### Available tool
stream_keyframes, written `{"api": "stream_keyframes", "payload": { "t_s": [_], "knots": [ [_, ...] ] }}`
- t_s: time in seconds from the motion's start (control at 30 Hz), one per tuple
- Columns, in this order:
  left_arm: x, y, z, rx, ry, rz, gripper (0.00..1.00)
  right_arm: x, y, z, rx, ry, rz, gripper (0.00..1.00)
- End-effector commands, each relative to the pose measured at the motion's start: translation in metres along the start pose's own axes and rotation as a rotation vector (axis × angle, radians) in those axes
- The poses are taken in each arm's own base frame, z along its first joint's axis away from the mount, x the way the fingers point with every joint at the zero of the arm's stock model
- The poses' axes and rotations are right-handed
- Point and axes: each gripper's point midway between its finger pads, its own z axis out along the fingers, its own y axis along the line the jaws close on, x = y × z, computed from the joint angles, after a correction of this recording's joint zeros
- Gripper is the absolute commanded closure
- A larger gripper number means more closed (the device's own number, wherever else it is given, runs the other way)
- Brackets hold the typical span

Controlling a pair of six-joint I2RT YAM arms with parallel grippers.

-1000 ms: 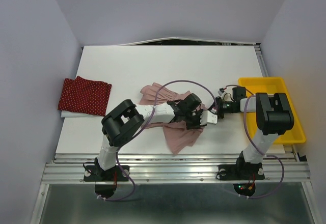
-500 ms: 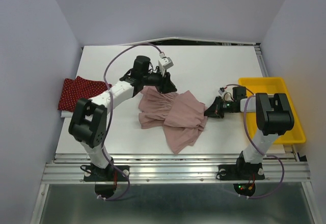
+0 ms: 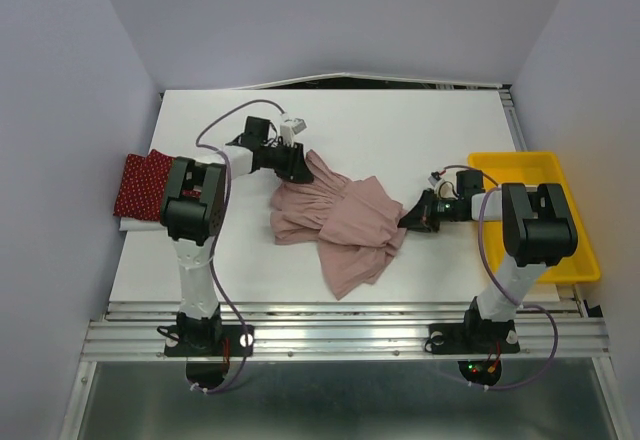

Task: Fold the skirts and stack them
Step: Fold the skirt

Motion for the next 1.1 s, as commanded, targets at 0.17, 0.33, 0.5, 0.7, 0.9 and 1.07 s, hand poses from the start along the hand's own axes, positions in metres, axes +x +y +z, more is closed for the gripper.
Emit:
{"api": "stream_keyframes", "payload": {
  "t_s": [0.17,0.33,0.5,0.7,0.9,1.07],
  "knots": [
    [-0.013,-0.083,-0.099,-0.199,0.147,0.785,0.44,-0.006,-0.006,-0.005,0.062,-0.035,-0.041,0.99],
    [0.089,-0.139,-0.092,-0.129,0.328,1.049,0.43,-0.004,-0.008,-0.004,0.065,-0.028,-0.036,0.99],
    [0.160,-0.186,-0.070,0.013,0.380,1.177,0.39,-0.004,-0.010,-0.003,0.067,-0.022,-0.038,0.99],
    [0.188,-0.204,-0.032,0.052,0.407,1.153,0.31,-0.004,-0.013,-0.002,0.076,-0.011,-0.036,0.99],
    [0.210,-0.210,0.000,0.070,0.414,1.151,0.31,-0.005,-0.012,-0.003,0.081,-0.010,-0.046,0.99],
    [0.226,-0.187,0.017,0.038,0.489,1.139,0.46,-0.003,-0.014,-0.004,0.089,-0.009,-0.049,0.99]
  ]
}}
